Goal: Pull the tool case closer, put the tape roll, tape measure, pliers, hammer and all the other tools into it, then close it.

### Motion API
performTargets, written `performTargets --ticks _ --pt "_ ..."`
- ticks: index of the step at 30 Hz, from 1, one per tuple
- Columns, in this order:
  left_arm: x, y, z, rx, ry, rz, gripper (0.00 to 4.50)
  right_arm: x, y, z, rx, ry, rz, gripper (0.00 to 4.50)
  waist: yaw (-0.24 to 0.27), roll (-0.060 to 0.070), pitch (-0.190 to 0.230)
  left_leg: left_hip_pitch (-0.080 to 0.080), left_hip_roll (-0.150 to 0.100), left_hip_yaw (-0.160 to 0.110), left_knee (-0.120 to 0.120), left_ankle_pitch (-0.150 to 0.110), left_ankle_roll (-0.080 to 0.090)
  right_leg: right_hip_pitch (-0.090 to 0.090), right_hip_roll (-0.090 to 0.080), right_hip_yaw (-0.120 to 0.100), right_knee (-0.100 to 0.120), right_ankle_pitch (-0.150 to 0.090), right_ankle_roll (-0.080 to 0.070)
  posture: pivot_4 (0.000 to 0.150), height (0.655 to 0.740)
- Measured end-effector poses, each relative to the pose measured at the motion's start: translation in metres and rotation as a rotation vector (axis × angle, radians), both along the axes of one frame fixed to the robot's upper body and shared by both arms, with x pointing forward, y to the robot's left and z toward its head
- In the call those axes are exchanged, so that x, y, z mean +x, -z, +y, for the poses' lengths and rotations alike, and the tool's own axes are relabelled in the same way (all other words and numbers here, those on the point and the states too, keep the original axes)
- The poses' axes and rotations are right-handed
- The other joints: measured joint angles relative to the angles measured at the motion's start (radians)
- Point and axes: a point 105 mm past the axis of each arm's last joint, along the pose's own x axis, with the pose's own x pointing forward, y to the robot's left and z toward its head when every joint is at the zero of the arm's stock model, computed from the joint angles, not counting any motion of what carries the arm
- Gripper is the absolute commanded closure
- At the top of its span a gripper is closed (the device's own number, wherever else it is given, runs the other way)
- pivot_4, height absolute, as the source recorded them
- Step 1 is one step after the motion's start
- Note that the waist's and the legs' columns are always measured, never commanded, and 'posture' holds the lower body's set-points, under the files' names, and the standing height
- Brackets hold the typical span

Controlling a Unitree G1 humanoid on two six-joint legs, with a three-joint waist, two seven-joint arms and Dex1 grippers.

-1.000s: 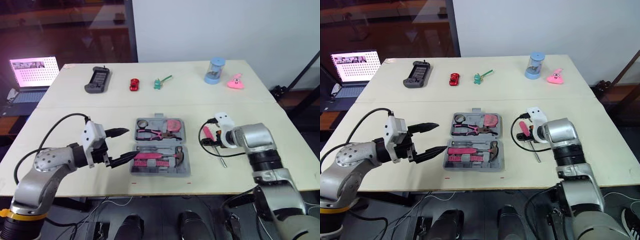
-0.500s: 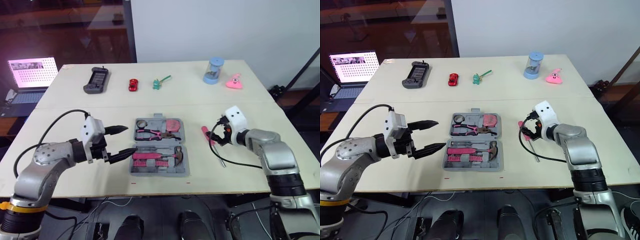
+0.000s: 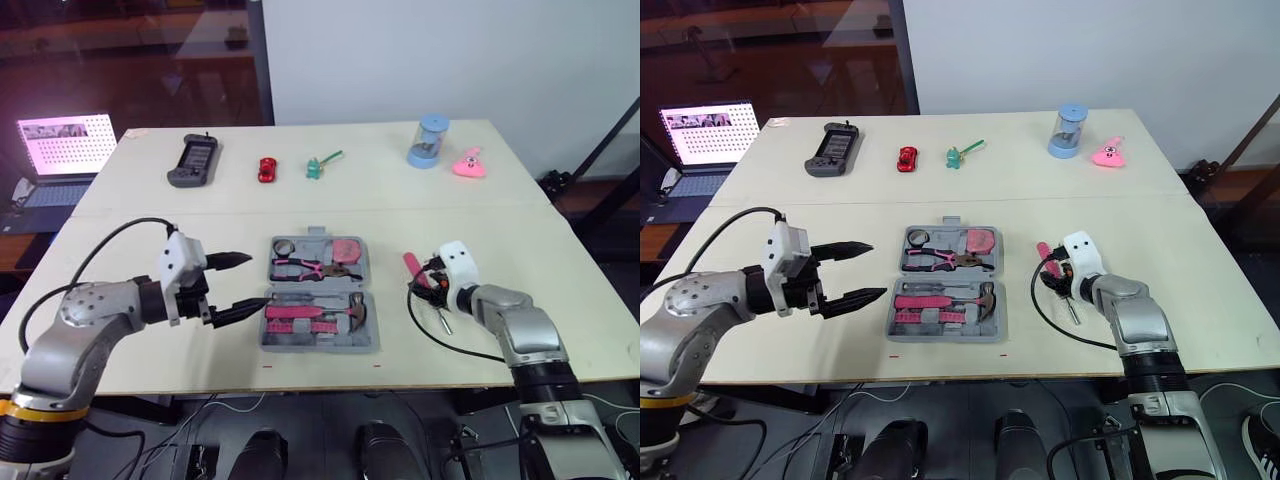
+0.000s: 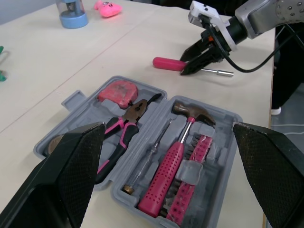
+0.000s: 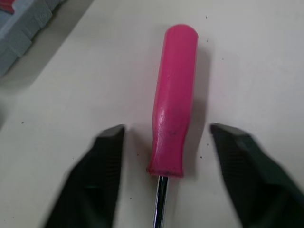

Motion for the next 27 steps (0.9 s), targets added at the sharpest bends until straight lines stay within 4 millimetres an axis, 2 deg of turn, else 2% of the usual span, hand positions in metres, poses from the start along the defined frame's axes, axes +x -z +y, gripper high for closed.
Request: performTargets --ticks 1,2,12,16,18,20,24,27 --pt "0.0 0.001 0.0 0.002 -0.001 0.002 0.0 0.0 0.001 0.002 0.008 -0.001 0.002 3.9 0.0 0.0 0.0 0.0 0.0 0.0 0.0 0.0 0.0 0.0 0.0 0.0 0.0 0.0 0.0 0.15 0.6902" --pt "0.0 0.001 0.001 0.002 -0.002 0.004 0.0 0.0 0.0 0.002 0.01 0.0 0.0 4.09 0.0 0.0 0.0 0.0 0.0 0.0 0.0 0.0 0.0 0.0 0.0 0.0 0.0 0.0 0.0 0.15 0.6902" --pt "-0.001 0.001 0.001 0.003 -0.001 0.005 0.0 0.001 -0.007 -0.003 -0.001 0.009 -0.005 4.08 0.0 0.0 0.0 0.0 0.0 0.0 0.0 0.0 0.0 0.0 0.0 0.0 0.0 0.0 0.0 0.15 0.6902" --pt "-0.001 0.005 0.004 0.007 -0.004 0.015 0.0 0.003 -0.039 0.003 -0.13 -0.133 -0.023 4.08 -0.003 0.001 0.0 0.0 0.0 0.0 0.0 0.0 0.0 -0.001 0.0 0.0 0.0 0.0 0.0 0.15 0.6902" --pt "-0.001 0.009 0.008 0.01 -0.014 0.027 0.0 0.002 -0.058 0.015 -0.233 -0.255 -0.061 4.08 -0.003 0.001 0.0 0.0 0.0 0.0 -0.001 0.0 0.0 -0.001 0.0 0.0 0.0 0.0 0.0 0.15 0.6902" --pt "-0.002 0.014 0.012 0.017 -0.026 0.043 0.0 -0.005 -0.071 0.038 -0.342 -0.441 -0.08 4.08 -0.003 0.001 0.0 0.0 0.0 0.0 -0.001 0.0 0.0 -0.001 0.0 0.0 0.0 0.0 0.0 0.15 0.6902" --pt "-0.003 0.022 0.02 0.043 -0.04 0.056 0.0 -0.03 -0.083 0.087 -0.331 -0.776 0.037 4.08 -0.002 0.001 0.001 0.0 0.001 0.0 -0.001 0.0 0.0 -0.001 0.0 0.0 0.0 0.0 0.0 0.15 0.6902" --pt "-0.005 0.027 0.025 0.084 -0.042 0.054 0.0 -0.04 -0.093 0.108 -0.36 -0.91 0.083 4.08 0.002 0.0 0.001 -0.001 0.0 0.0 -0.001 0.0 0.0 -0.001 0.0 0.0 -0.001 0.0 0.0 0.15 0.6902"
